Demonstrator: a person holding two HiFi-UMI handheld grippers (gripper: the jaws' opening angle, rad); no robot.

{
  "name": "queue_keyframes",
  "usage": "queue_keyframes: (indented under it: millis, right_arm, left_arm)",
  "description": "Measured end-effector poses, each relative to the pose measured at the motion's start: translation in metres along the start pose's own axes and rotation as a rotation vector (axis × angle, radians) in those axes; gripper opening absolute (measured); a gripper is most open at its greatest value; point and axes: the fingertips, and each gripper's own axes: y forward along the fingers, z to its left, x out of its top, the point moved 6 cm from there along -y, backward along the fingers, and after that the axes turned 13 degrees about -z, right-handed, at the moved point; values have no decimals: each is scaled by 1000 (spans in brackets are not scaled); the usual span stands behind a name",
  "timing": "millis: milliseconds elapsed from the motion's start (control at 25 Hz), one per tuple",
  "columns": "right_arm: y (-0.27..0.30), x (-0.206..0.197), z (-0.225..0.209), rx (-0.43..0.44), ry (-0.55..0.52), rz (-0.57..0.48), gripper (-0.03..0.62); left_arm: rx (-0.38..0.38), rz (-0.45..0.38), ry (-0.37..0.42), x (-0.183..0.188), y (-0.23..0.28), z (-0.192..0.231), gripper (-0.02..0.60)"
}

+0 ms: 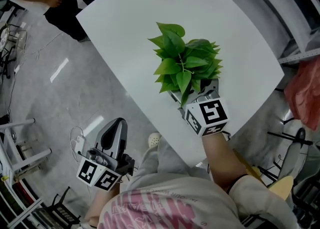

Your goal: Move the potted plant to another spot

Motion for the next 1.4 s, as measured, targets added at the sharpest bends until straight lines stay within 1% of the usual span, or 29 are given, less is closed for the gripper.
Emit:
queue_keyframes:
  millis: [280, 360, 960, 1400]
  right_arm:
    - [0, 0, 2, -35, -4, -38, 506]
    - [0, -1, 1, -42, -6, -44, 517]
    - [0, 0, 2, -74, -4, -26, 502]
    - [-2, -3, 4, -97, 25, -23, 499]
  left_arm:
    - [-6, -1, -5, 0, -2, 1, 25]
    - [-9, -2, -5, 1, -2, 1, 25]
    - [0, -19, -6, 6, -10, 9, 25]
    - [3, -37, -5, 9, -13, 15, 25]
